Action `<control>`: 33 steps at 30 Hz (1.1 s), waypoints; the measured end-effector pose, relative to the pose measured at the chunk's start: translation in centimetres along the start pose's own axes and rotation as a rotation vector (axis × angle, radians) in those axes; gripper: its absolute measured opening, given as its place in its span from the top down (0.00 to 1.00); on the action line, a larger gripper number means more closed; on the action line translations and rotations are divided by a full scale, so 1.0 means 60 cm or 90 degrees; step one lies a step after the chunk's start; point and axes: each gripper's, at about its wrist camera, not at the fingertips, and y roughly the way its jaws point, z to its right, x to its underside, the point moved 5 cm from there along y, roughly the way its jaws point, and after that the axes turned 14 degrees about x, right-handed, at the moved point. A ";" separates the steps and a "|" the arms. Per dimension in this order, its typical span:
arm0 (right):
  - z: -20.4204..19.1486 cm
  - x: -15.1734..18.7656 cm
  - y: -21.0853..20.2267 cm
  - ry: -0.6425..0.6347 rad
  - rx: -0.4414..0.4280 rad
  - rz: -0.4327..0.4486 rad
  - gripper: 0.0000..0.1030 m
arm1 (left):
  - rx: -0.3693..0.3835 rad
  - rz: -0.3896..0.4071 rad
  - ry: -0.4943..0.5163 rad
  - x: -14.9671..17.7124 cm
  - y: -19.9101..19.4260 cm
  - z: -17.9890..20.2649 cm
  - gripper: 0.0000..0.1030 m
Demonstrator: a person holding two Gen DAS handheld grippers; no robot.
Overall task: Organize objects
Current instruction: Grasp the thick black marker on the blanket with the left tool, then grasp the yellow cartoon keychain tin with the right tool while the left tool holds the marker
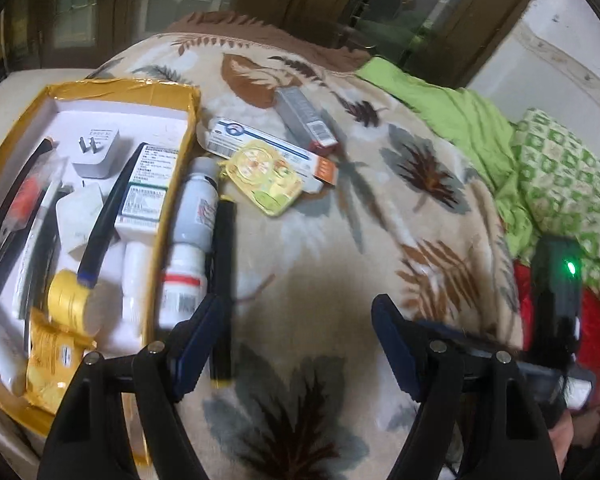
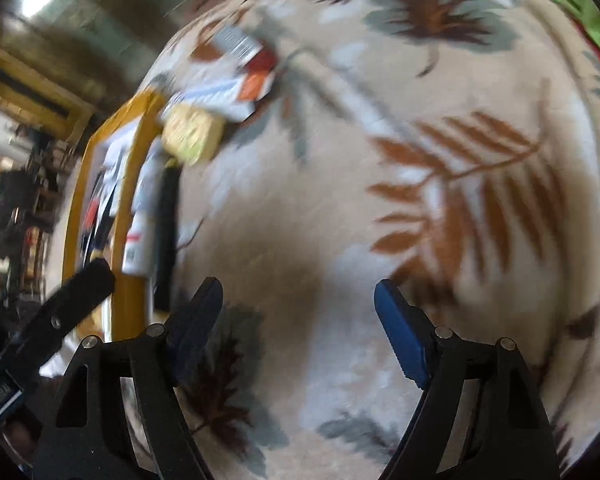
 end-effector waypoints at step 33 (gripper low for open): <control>-0.048 0.024 0.021 -0.046 -0.040 -0.012 0.49 | -0.005 -0.091 -0.047 0.079 0.033 -0.065 0.85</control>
